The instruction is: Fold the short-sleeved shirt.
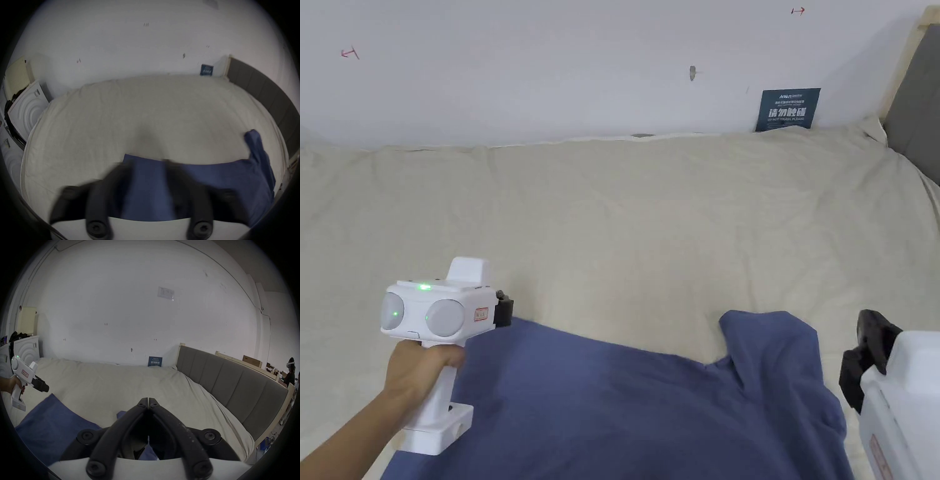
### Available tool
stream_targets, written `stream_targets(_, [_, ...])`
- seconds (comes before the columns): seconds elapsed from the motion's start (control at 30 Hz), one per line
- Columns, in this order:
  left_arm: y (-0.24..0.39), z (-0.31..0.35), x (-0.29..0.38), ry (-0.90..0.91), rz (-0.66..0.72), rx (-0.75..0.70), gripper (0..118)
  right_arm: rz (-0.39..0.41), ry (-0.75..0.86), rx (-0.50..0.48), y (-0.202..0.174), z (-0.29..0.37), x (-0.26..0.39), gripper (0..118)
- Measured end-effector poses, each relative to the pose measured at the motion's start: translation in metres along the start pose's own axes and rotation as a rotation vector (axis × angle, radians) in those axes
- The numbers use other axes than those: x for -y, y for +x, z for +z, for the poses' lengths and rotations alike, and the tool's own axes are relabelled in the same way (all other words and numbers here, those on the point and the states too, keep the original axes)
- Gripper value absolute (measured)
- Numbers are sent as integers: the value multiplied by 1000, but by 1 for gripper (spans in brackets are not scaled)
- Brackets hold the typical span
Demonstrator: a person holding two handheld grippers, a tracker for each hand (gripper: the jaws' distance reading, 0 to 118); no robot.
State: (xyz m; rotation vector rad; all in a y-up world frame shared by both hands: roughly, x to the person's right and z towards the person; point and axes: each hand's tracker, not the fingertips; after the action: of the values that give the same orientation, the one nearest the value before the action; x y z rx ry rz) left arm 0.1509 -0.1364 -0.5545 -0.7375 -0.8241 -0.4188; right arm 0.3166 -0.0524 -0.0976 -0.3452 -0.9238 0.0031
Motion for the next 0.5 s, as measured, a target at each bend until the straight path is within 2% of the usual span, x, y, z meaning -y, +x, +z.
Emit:
stream_targets(0.03, [-5, -16, 2, -48, 6, 0, 110, 3, -12, 8, 0, -7, 3, 1])
stream_targets(0.13, [-16, -54, 4, -128, 27, -18, 106, 9, -47, 26, 2, -24, 13, 1])
stream_targets(0.23, [-19, -77, 9, -171, 47, -66, 87, 13, -85, 39, 2, -37, 25, 1])
stream_targets(0.37, [-17, -84, 17, -198, 74, -45, 79, 11, -137, 50, 5, -44, 38, 1])
stream_targets(0.4, [-16, -80, 16, -178, 95, -48, 68, 9, -151, 49, 7, -45, 40, 1])
stream_targets(0.47, [-14, -71, 15, -149, 87, -25, 21, -5, -184, 41, 11, -47, 43, 2])
stream_targets(0.5, [-11, -68, 15, -145, 69, -18, 7, -15, -206, 38, 13, -47, 45, 2])
